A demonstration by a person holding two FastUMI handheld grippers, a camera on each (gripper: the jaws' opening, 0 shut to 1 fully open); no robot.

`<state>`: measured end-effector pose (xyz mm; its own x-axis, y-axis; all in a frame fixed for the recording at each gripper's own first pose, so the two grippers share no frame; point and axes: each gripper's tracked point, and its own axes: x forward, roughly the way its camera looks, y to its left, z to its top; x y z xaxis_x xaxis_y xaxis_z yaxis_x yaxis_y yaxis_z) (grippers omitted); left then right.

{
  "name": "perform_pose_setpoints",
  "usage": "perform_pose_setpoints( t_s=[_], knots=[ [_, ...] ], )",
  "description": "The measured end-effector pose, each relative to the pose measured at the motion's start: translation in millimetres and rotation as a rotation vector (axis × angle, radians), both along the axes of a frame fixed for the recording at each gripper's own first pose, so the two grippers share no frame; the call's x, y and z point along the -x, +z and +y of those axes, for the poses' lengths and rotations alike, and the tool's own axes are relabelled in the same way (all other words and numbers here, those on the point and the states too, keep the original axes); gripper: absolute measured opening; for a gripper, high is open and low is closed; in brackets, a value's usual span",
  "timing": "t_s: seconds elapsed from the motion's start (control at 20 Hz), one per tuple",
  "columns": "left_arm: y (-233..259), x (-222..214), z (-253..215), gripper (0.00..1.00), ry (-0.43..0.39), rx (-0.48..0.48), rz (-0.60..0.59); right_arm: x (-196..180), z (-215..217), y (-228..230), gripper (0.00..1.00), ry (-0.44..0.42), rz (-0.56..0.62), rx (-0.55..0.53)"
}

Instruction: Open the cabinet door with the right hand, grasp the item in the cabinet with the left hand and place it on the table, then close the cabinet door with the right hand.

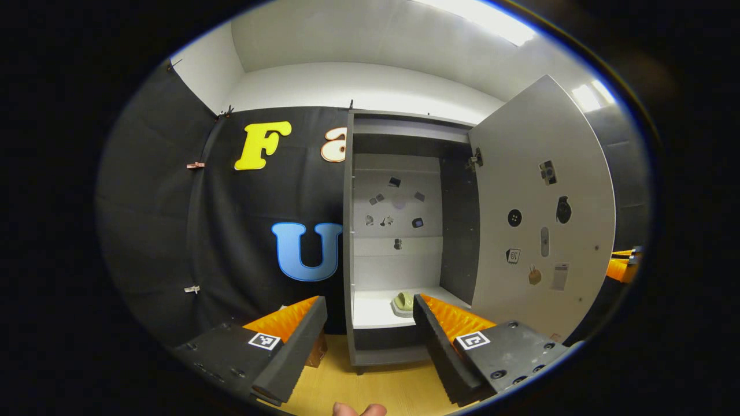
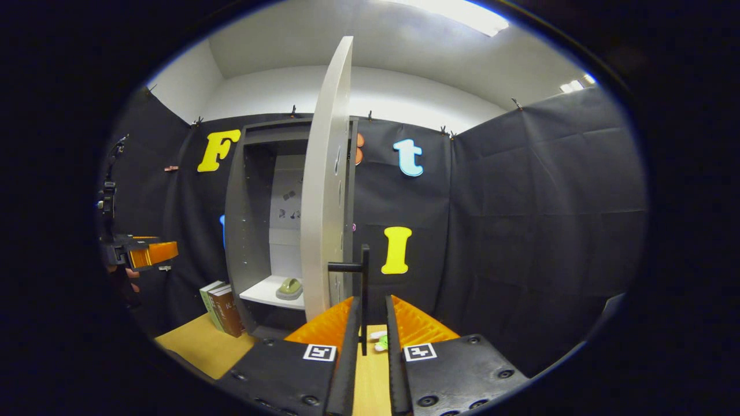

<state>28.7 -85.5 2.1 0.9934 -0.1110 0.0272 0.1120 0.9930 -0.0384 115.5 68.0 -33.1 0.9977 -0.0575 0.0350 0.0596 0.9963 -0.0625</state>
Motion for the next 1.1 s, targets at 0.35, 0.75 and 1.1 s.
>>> perform_pose_setpoints(
  t_s=[0.35,0.75,1.1],
  knots=[
    [-7.9,-43.6,-45.0,0.94,-0.083,-0.031,0.035,1.2,-35.3,12.7,0.97,-0.192,-0.084,0.022],
    [-38.1,-156.6,-116.2,0.92,-0.234,-0.203,0.210,4.7,-57.5,15.1,0.97,-0.258,-0.083,0.072],
    [-105.2,-262.7,-151.0,0.87,-0.263,-0.121,0.460,9.4,-71.3,11.2,0.97,-0.307,-0.059,0.085]
  ],
)
